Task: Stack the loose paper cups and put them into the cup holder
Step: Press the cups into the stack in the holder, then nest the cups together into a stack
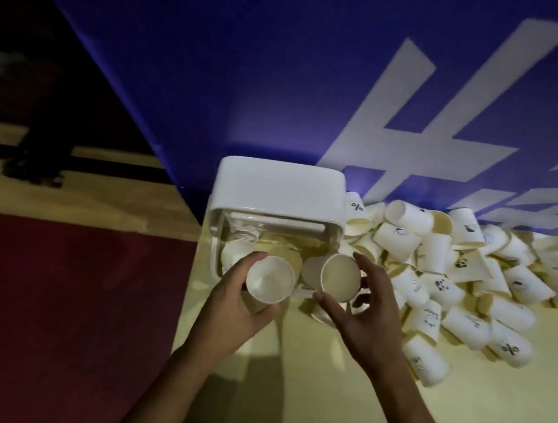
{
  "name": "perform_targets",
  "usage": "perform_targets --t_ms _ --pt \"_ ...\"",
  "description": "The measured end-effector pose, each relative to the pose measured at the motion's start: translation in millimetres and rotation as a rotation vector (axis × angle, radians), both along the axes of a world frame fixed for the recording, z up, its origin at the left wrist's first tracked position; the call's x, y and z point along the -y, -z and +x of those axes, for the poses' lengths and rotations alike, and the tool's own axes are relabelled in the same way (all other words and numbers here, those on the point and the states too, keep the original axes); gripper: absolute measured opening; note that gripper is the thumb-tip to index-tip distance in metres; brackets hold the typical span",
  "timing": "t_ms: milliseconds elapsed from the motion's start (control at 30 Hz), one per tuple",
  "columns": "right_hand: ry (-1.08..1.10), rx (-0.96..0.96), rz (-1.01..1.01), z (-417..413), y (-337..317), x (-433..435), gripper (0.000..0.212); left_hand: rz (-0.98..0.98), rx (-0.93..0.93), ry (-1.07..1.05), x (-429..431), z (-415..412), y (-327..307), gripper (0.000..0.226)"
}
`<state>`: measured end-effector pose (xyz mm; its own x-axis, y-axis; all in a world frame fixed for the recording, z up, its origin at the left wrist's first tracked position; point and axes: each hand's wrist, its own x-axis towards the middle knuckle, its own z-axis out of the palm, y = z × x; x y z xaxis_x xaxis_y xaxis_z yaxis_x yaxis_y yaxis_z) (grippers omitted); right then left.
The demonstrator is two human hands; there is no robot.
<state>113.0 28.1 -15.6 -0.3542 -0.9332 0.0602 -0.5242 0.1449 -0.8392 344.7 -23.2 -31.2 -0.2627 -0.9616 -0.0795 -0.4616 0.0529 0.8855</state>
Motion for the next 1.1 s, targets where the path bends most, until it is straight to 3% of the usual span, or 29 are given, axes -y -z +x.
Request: perform_targets --t_ms 367,700,1100 --pt "-0.14 0.025 0.002 101.7 9.7 61.1 0.078 -0.01 -0.068 -0.164 20.2 88.6 9.8 0.078" --pt "-0.215 -0.084 0.094 123.1 42.8 78.4 0.082 0.019 -0.135 -0.174 20.6 109.7 10.9 0.076" --pt "-0.137 -0.156 0.129 132.4 77.9 81.2 0.083 0.036 -0.149 -0.163 20.5 107.3 10.4 0.08"
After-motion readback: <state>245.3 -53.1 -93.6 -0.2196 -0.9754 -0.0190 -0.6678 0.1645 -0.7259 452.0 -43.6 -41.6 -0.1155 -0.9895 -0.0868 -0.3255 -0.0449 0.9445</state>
